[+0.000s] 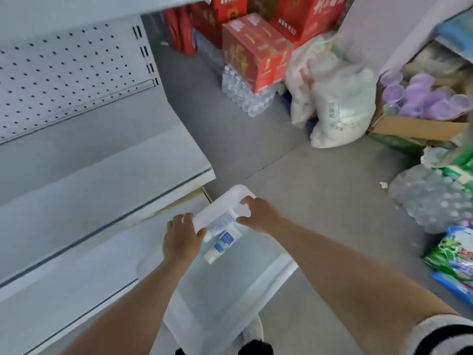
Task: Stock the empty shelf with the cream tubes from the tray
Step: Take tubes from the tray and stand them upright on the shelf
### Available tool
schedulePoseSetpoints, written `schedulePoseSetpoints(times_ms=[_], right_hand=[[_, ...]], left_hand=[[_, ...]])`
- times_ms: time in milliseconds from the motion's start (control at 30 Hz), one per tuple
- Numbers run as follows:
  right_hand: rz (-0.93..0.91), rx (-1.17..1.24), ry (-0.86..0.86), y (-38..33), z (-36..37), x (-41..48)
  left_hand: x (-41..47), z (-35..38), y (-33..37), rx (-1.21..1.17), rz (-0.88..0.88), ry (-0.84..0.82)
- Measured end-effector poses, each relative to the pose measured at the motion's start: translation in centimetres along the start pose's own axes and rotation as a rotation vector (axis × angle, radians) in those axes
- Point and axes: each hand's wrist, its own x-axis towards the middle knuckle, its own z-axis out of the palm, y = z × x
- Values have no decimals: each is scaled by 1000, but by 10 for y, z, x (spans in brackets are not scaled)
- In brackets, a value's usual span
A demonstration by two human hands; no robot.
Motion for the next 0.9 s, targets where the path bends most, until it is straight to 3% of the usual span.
schedulePoseSetpoints(times_ms=[133, 233, 400, 633, 833, 900], right_hand=[[76, 58, -139, 17, 67, 46], [84, 192, -318, 19, 117, 65], [166, 379, -424, 16, 190, 67], [215, 618, -210, 28, 218, 54], [328, 347, -7, 55, 236, 25], [388, 364, 52, 58, 240, 24]], left_hand=[[19, 50, -23, -26, 22, -125], [26, 70, -39, 0, 80, -99], [31, 88, -48, 5, 379, -80], [60, 135, -46, -10, 282, -213], [58, 172, -27, 32, 163, -138], [53, 179, -24, 47, 124, -110]])
